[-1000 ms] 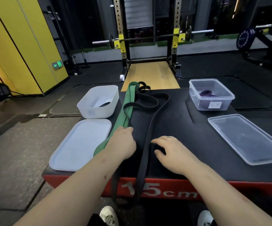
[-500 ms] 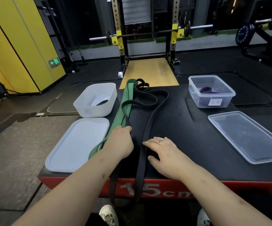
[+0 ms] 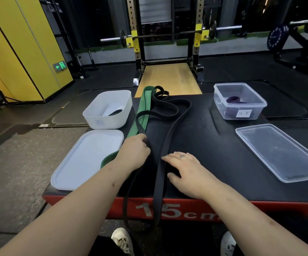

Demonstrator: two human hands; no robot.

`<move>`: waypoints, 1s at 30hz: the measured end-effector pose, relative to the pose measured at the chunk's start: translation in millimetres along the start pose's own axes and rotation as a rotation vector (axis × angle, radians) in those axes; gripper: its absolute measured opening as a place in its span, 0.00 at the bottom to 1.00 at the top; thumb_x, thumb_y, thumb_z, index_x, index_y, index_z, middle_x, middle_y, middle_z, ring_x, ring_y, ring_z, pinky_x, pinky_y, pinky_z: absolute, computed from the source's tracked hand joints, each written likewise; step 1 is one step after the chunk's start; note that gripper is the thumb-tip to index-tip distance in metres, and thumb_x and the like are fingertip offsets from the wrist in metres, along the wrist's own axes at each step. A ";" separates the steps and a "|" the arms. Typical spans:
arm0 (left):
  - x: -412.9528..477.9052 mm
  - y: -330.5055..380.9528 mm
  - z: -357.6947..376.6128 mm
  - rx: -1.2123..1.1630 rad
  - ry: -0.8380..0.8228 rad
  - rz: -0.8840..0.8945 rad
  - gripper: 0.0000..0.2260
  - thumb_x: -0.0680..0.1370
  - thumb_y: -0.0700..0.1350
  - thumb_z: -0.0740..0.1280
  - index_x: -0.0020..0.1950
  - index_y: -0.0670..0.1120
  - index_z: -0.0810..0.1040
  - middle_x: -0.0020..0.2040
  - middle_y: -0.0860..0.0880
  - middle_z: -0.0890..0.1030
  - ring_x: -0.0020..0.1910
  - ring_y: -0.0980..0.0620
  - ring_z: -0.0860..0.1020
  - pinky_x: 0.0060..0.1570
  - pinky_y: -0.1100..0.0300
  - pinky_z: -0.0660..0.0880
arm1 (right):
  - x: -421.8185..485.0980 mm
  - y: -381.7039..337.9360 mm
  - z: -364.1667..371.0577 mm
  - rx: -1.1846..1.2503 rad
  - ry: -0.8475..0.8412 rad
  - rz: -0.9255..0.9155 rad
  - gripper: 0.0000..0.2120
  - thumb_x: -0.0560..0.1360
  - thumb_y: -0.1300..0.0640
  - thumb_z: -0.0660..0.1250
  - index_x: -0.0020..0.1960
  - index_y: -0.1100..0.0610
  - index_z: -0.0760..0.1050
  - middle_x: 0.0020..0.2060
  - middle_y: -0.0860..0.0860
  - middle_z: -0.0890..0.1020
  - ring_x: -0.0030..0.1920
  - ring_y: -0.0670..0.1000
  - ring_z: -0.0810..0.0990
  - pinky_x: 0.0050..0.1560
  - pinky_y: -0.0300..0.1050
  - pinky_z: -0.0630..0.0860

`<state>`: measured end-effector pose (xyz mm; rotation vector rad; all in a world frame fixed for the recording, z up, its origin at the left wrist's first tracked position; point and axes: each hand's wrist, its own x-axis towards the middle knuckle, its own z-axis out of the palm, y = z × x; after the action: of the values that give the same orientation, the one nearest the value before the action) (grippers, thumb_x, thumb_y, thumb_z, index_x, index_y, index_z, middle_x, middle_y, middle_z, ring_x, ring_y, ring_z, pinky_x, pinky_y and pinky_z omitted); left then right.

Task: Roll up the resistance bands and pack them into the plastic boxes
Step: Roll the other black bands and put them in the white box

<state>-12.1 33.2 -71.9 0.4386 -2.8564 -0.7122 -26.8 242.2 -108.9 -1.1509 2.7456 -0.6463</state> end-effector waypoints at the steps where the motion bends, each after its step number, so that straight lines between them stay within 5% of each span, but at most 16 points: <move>1: -2.7 1.1 0.5 -0.078 -0.018 0.000 0.13 0.75 0.38 0.65 0.59 0.47 0.78 0.41 0.51 0.82 0.44 0.52 0.77 0.39 0.66 0.70 | 0.0 -0.1 -0.2 0.013 0.003 0.004 0.27 0.83 0.49 0.61 0.81 0.44 0.61 0.78 0.42 0.66 0.81 0.45 0.54 0.82 0.50 0.47; 5: -8.4 10.2 7.0 -0.266 -0.112 0.003 0.20 0.77 0.38 0.66 0.69 0.47 0.75 0.44 0.55 0.84 0.44 0.60 0.78 0.40 0.74 0.69 | 0.7 2.4 0.4 0.081 -0.002 0.025 0.26 0.83 0.51 0.61 0.81 0.44 0.61 0.78 0.45 0.67 0.81 0.45 0.54 0.82 0.49 0.47; 12: -8.2 21.2 18.5 -0.467 -0.149 -0.057 0.18 0.77 0.37 0.67 0.67 0.47 0.77 0.49 0.52 0.85 0.50 0.53 0.83 0.52 0.63 0.78 | -2.7 4.3 -10.5 0.233 0.014 0.087 0.27 0.84 0.57 0.60 0.80 0.42 0.61 0.73 0.40 0.73 0.76 0.44 0.64 0.81 0.45 0.54; 17: -9.6 24.0 18.6 -0.641 -0.191 -0.130 0.23 0.72 0.47 0.76 0.67 0.46 0.79 0.54 0.51 0.84 0.55 0.54 0.82 0.63 0.52 0.78 | -6.9 6.1 -12.2 0.334 0.014 0.121 0.28 0.84 0.59 0.58 0.79 0.36 0.58 0.72 0.37 0.74 0.77 0.48 0.66 0.77 0.49 0.64; 20: -9.6 26.9 18.6 -0.691 -0.214 -0.130 0.25 0.70 0.45 0.80 0.66 0.45 0.78 0.53 0.54 0.82 0.53 0.60 0.80 0.53 0.65 0.75 | -8.4 9.4 -13.2 0.395 0.046 0.129 0.29 0.84 0.58 0.59 0.76 0.32 0.58 0.72 0.34 0.73 0.66 0.46 0.77 0.66 0.45 0.75; 23: -10.9 34.7 15.9 -0.809 -0.174 -0.164 0.22 0.75 0.36 0.75 0.68 0.42 0.77 0.53 0.51 0.80 0.44 0.61 0.80 0.38 0.72 0.75 | -6.9 14.1 -12.9 0.543 0.117 0.093 0.28 0.83 0.61 0.62 0.75 0.36 0.65 0.68 0.32 0.76 0.68 0.39 0.75 0.69 0.39 0.71; 28: -7.0 49.6 16.7 -1.231 -0.267 -0.227 0.16 0.78 0.28 0.67 0.66 0.34 0.77 0.56 0.36 0.83 0.44 0.44 0.85 0.45 0.56 0.83 | 18.2 24.5 -25.4 0.792 0.366 0.302 0.07 0.82 0.54 0.66 0.56 0.44 0.81 0.49 0.46 0.87 0.52 0.48 0.86 0.61 0.55 0.81; 30: -5.2 55.3 18.1 -1.269 -0.300 -0.172 0.12 0.78 0.28 0.66 0.59 0.37 0.81 0.51 0.38 0.85 0.43 0.47 0.85 0.46 0.56 0.83 | 30.3 22.6 -37.9 1.007 0.252 0.445 0.14 0.84 0.46 0.63 0.56 0.54 0.82 0.47 0.53 0.88 0.52 0.55 0.87 0.60 0.57 0.82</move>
<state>-24.7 89.2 -61.6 0.3480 -1.9366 -2.4500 -72.5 248.2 -81.8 -0.2320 2.1299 -1.8415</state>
